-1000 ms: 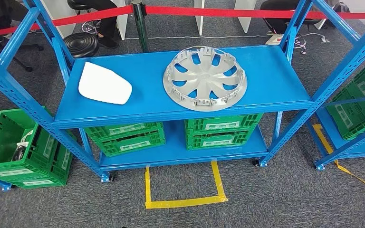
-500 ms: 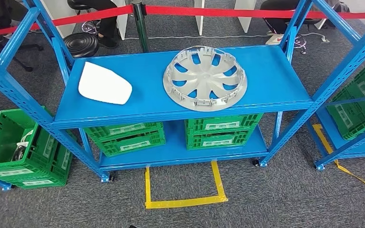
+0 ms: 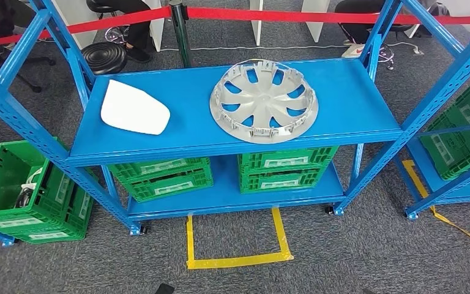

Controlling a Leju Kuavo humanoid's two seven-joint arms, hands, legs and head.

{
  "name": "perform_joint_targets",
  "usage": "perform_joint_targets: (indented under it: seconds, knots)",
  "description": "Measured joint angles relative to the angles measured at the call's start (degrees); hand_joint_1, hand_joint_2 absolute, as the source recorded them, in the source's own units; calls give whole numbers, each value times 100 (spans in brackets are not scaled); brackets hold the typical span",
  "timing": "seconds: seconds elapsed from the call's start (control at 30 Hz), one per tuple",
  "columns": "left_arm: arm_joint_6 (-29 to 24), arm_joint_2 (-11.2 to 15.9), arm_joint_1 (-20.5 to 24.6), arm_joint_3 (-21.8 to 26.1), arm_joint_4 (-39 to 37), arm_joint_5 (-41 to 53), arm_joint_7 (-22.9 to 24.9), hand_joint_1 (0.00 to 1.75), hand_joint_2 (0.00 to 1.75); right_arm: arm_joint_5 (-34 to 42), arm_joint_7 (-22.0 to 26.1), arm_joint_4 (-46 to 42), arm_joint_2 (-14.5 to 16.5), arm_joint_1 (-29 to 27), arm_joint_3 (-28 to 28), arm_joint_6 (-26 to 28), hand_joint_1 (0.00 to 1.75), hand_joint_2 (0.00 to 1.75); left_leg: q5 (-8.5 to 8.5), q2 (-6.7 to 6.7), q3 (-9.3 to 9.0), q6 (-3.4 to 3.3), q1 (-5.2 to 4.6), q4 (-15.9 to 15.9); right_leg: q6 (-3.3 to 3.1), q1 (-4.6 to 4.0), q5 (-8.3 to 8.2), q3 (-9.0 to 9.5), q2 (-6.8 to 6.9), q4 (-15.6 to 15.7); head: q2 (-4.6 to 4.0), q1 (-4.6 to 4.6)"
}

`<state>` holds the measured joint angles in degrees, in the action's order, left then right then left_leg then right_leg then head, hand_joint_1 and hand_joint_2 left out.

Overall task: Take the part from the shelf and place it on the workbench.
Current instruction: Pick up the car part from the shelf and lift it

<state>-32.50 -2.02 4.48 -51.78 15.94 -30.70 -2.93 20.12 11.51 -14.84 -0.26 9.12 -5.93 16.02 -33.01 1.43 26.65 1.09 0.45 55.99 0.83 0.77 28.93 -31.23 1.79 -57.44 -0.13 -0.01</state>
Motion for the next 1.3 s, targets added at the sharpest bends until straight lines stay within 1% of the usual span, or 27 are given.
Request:
perform_joint_targets:
  seconds: [0.1,0.2,0.33,0.5,0.7,1.07,1.3]
  knots:
    - [-8,-2,9,0,-22,-160,-266,0,175,159,408,-104,0,103,-52,-186,0,175,0,9,1,0,0,0,0,0,0,0,-2,0,0,1]
    - [3,-2,13,0,-39,-244,-411,0,175,196,653,-400,-8,144,-61,-152,0,175,2,12,-3,-3,0,0,1,0,-1,0,-3,0,0,1]
    - [46,-1,14,0,-59,-313,-506,0,0,6,718,-925,-31,148,-57,78,0,175,2,21,-2,-3,0,1,3,2,-2,0,-6,0,0,1]
    - [122,-2,15,0,-74,-376,-582,0,0,-544,647,-1668,-51,129,-23,316,0,175,2,23,-5,-3,-1,2,4,3,-3,0,-8,0,0,1]
    - [207,-2,17,0,-87,-431,-630,0,0,-1478,394,-2520,-127,107,156,480,0,175,2,23,-5,-4,-3,2,6,7,-4,0,-9,0,0,1]
    - [362,-4,25,0,-119,-519,-690,0,0,-3275,-160,-4035,-275,86,780,762,0,175,3,21,-7,-4,-6,3,6,9,-5,0,-8,0,0,1]
    - [474,-15,31,0,-133,-628,-734,0,0,-4200,-436,-5102,-308,-25,1242,1058,0,175,3,16,-9,-4,-6,3,6,9,-5,0,-7,0,0,0]
